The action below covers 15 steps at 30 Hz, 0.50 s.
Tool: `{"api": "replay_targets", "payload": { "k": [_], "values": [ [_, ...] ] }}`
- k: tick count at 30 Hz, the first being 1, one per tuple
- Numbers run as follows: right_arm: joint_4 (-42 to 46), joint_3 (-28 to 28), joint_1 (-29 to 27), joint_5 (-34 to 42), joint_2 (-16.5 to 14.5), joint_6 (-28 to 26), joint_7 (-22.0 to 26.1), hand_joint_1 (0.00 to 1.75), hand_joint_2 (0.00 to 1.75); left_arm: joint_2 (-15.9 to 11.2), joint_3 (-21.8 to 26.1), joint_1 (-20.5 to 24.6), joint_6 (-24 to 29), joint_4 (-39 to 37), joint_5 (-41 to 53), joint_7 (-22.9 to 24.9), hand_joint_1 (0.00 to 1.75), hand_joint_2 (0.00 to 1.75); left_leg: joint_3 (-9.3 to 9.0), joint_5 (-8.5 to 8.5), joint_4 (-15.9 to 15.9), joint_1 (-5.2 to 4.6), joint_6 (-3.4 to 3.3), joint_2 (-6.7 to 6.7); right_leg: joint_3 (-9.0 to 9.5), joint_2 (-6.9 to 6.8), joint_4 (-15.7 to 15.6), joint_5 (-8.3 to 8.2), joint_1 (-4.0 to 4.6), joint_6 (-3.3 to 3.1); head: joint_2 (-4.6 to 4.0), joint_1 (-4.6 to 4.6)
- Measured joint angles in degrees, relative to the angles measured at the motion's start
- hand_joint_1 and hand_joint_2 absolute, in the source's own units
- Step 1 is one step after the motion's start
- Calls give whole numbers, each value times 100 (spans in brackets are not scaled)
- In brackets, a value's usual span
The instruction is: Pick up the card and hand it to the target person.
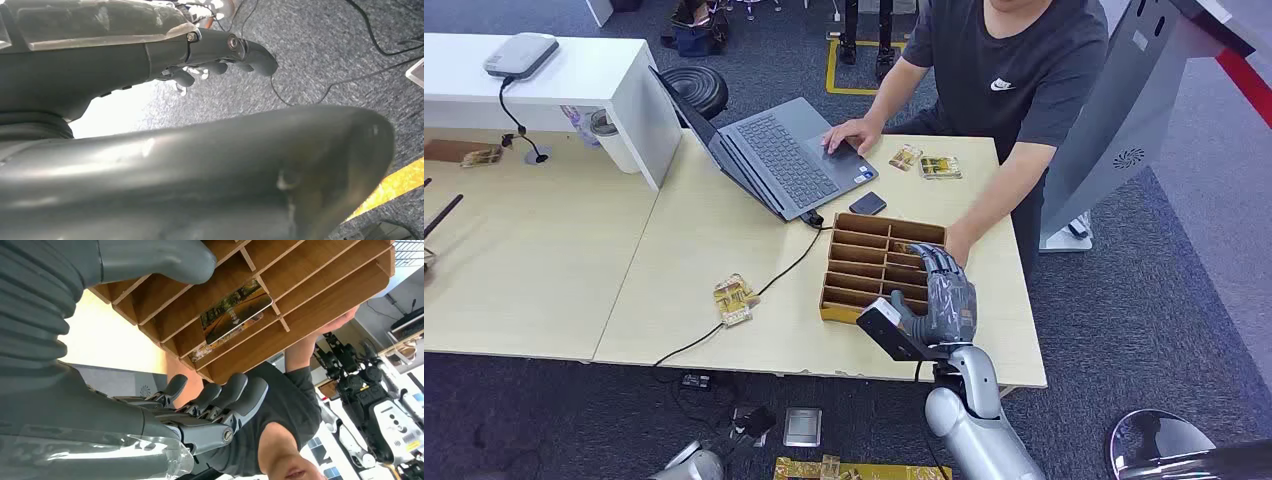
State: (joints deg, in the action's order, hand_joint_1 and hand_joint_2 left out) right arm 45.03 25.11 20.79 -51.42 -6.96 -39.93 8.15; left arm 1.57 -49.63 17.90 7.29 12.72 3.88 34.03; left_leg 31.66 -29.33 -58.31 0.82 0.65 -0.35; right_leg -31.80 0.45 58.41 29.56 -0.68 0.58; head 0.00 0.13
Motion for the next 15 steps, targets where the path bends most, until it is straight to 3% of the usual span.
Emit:
{"api": "replay_targets", "payload": {
  "k": [15],
  "values": [
    [-45,-2,14,-16,37,0,-5,57,175,57,-110,59,-60,0,70,13,0,0,0,0,0,0,0,0,0,0,0,0,0,0,0,-2]
  ]
}}
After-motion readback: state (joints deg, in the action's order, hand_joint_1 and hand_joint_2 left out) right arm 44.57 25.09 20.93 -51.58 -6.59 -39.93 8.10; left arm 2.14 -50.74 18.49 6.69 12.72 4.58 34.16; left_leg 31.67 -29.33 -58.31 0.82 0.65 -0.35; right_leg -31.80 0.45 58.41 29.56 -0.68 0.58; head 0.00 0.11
